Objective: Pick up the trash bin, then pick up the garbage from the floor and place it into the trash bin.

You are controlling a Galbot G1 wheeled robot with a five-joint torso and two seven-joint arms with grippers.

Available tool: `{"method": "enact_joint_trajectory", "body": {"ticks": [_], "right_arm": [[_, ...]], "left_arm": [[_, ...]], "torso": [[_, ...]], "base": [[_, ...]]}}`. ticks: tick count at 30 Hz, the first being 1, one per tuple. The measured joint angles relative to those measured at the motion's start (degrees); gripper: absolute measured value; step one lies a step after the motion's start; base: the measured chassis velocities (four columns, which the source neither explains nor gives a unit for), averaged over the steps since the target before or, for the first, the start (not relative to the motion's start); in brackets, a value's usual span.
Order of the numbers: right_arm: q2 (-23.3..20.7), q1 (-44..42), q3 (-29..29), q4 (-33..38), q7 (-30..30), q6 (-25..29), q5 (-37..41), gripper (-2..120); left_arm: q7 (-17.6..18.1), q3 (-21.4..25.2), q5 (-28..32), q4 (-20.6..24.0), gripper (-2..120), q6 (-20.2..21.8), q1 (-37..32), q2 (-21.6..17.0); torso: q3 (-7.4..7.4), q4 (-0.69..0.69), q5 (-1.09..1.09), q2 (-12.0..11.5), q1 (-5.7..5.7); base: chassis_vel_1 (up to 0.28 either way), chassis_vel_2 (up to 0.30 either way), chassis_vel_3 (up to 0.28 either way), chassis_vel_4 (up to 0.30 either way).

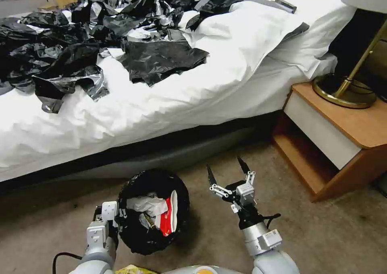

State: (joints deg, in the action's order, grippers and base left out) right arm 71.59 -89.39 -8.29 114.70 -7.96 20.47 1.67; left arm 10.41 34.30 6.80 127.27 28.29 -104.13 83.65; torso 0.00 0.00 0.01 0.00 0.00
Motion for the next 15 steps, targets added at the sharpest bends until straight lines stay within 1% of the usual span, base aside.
{"method": "enact_joint_trajectory", "body": {"ticks": [10, 15], "right_arm": [[-0.40, 2.01, 0.33, -0.74, 0.19, -0.80, 0.62, 100], [-0.35, 2.30, 0.51, -1.06, 0.21, -0.89, 0.65, 100]], "left_arm": [[-0.12, 0.01, 0.02, 0.12, 0, 0.10, 0.02, 0.07], [-0.14, 0.01, 0.02, 0.12, 0, 0.24, 0.16, 0.05]], "torso": [[0.00, 0.00, 0.00, 0.00, 0.00], [0.00, -0.01, 0.00, 0.00, 0.00]], "base": [[0.000, 0.000, 0.000, 0.000], [0.044, 0.040, 0.057, 0.052]]}}
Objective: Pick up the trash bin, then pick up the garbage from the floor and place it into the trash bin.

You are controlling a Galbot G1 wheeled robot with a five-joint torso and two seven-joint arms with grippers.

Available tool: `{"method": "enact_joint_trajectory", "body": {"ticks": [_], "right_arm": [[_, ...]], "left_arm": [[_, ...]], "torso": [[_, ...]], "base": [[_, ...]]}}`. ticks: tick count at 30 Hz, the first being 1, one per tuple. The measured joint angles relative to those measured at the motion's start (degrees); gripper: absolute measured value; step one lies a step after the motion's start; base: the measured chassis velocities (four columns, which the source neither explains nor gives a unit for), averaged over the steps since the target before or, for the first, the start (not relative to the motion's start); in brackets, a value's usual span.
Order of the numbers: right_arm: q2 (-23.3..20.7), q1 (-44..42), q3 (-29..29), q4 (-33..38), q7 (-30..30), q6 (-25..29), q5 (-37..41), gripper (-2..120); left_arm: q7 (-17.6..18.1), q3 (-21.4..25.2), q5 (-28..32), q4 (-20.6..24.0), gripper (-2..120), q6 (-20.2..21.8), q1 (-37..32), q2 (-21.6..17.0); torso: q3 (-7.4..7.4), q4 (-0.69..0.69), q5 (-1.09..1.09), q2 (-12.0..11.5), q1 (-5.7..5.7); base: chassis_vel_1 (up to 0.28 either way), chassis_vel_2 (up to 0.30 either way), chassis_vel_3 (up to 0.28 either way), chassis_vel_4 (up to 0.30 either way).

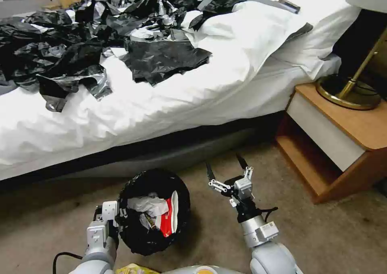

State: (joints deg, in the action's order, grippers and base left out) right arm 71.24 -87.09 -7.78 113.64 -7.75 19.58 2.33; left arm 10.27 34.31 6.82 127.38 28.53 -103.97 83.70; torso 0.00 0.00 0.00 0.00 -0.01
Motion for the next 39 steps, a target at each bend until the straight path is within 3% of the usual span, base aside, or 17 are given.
{"method": "enact_joint_trajectory", "body": {"ticks": [39], "right_arm": [[-0.36, 1.69, 0.38, -0.65, -0.25, 0.39, 0.98, 100]], "left_arm": [[0.05, 0.65, 0.08, 0.75, 0, 0.03, -0.34, -0.04]], "torso": [[0.00, 0.00, 0.00, 0.00, 0.00]], "base": [[0.112, 0.113, 0.116, 0.112]]}}
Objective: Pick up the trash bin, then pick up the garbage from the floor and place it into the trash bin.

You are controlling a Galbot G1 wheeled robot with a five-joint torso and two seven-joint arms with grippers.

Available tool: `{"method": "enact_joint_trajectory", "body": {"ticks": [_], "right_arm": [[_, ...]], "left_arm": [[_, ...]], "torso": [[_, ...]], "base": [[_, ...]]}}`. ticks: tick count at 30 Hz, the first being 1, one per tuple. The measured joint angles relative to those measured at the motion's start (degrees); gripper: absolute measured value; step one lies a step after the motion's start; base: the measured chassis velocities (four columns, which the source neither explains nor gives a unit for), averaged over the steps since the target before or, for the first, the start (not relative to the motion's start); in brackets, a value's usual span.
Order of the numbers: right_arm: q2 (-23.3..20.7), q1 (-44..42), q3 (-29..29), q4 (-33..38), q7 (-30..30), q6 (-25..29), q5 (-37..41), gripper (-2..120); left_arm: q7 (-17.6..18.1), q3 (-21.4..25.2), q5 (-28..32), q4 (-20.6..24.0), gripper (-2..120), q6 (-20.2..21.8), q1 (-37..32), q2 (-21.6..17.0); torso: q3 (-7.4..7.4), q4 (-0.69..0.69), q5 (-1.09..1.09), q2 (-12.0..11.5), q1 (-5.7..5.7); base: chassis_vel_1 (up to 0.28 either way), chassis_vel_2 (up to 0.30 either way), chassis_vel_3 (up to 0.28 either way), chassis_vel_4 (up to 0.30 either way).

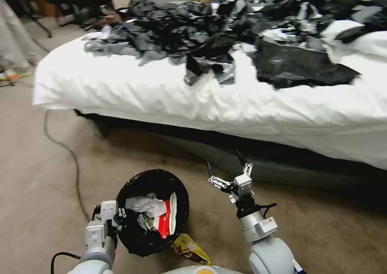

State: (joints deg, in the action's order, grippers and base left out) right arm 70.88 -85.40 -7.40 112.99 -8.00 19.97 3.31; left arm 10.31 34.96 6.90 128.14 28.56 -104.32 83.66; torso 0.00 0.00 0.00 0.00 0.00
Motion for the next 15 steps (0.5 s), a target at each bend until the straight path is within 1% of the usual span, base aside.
{"method": "enact_joint_trajectory", "body": {"ticks": [9, 12, 15], "right_arm": [[0.07, 0.19, 0.05, -0.18, 0.00, -0.05, -0.03, 100], [0.04, 0.18, -0.02, -0.18, 0.00, -0.05, -0.04, 100], [0.02, 0.18, -0.12, -0.18, 0.00, -0.05, -0.04, 100]], "left_arm": [[0.10, 0.13, 0.18, 0.14, 0, -0.19, 0.06, -0.02], [0.13, 0.04, 0.15, 0.13, 0, -0.28, 0.14, 0.04], [0.13, -0.01, 0.15, 0.09, 0, -0.35, 0.19, 0.06]], "torso": [[0.00, 0.02, 0.00, 0.00, 0.00], [0.00, 0.01, -0.01, 0.00, 0.00], [0.00, -0.01, 0.00, 0.00, 0.00]], "base": [[0.121, 0.131, 0.109, 0.121], [0.074, 0.053, 0.070, 0.051], [0.000, 0.000, 0.000, 0.000]]}}
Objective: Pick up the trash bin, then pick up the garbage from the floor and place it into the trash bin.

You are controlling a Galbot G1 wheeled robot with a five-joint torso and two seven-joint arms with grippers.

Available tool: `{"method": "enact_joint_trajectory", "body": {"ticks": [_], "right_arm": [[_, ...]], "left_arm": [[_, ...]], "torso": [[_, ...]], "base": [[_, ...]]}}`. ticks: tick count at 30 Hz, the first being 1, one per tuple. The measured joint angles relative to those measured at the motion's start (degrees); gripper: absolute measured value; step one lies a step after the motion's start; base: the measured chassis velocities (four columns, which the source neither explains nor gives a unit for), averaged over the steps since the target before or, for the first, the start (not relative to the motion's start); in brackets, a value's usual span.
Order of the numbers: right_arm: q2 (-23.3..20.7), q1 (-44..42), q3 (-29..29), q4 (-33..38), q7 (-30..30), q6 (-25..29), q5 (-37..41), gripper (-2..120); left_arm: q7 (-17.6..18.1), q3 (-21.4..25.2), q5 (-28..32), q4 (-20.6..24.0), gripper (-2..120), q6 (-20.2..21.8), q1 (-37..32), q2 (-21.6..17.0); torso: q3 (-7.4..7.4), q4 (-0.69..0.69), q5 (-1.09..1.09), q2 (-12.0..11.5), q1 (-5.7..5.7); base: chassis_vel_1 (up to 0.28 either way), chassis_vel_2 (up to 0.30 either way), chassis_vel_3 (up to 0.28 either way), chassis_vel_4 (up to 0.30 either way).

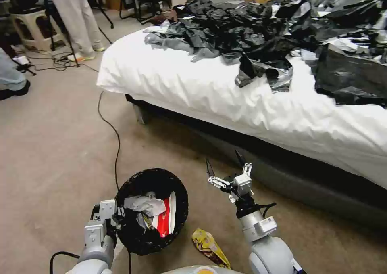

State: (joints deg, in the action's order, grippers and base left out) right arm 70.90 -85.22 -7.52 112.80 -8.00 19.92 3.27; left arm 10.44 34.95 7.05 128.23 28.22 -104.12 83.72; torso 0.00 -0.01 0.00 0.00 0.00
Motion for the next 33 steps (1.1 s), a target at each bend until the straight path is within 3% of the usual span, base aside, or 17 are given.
{"method": "enact_joint_trajectory", "body": {"ticks": [17, 33], "right_arm": [[0.17, 0.00, -0.01, -0.26, -0.08, -0.35, -0.03, 100], [0.31, 0.62, -0.08, -0.83, -0.03, 0.43, -0.09, 100]], "left_arm": [[0.05, 0.06, 0.03, -0.36, 0, -0.09, 0.12, 0.05], [0.07, 0.23, 0.14, -0.38, 0, -0.11, 0.23, 0.04]], "torso": [[0.00, 0.01, 0.00, 0.00, 0.00], [-0.01, 0.01, 0.01, 0.00, -0.01]], "base": [[0.013, -0.010, -0.012, 0.009], [0.166, -0.181, -0.176, 0.171]]}}
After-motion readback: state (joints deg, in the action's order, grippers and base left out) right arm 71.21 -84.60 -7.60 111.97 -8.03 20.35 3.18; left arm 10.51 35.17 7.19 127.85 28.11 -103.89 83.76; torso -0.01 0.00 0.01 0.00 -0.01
